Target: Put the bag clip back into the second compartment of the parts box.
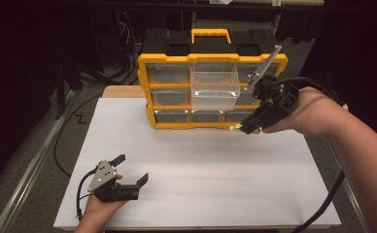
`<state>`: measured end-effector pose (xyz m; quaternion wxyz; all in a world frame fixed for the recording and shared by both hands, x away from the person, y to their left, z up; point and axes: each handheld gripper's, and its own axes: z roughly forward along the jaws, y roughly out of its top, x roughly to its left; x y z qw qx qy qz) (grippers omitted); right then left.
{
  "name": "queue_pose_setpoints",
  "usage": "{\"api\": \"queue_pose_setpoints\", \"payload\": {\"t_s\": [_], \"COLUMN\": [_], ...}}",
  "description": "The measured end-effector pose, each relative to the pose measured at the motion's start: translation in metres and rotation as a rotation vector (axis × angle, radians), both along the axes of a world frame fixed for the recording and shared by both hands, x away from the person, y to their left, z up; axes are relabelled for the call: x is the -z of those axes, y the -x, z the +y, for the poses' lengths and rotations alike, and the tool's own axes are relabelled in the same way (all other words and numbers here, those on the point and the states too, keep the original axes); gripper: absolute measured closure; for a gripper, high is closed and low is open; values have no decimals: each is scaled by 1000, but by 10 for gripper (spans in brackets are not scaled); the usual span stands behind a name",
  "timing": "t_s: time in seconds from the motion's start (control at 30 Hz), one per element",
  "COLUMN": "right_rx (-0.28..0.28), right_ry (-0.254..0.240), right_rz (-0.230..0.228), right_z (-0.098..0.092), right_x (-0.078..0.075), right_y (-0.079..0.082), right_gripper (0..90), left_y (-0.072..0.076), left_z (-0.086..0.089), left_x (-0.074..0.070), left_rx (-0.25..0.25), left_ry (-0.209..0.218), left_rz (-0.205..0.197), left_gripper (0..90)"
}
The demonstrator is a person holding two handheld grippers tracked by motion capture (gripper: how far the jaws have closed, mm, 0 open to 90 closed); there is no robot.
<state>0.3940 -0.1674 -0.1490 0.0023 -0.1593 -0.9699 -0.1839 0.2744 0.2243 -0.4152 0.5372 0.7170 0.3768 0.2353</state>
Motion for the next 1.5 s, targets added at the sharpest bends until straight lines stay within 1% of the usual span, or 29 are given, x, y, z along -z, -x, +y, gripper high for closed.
{"api": "queue_pose_setpoints", "payload": {"t_s": [0.17,0.37,0.47,0.6,0.8,1.0,1.27,1.5], "right_rx": [6,2,5,10,14,15,7,12], "right_ry": [15,14,13,30,21,20,24,24], "right_rz": [-4,-12,-13,-21,-37,-54,-76,-88], "right_z": [1,7,10,14,19,28,46,56], "right_x": [-10,-22,-25,-30,-41,-51,-61,-64], "right_y": [-5,-10,-12,-16,-21,-27,-35,-45], "right_gripper": [791,791,791,791,791,791,791,791], "left_y": [0,0,1,1,1,1,2,2], "left_z": [-1,0,0,0,-1,-1,0,1], "left_x": [0,0,0,0,0,0,-1,-1], "left_rx": [3,5,7,10,11,19,20,21], "left_ry": [2,3,3,2,4,1,6,6], "left_rz": [1,1,-1,-1,5,4,1,3], "left_gripper": [5,5,5,5,5,5,5,5]}}
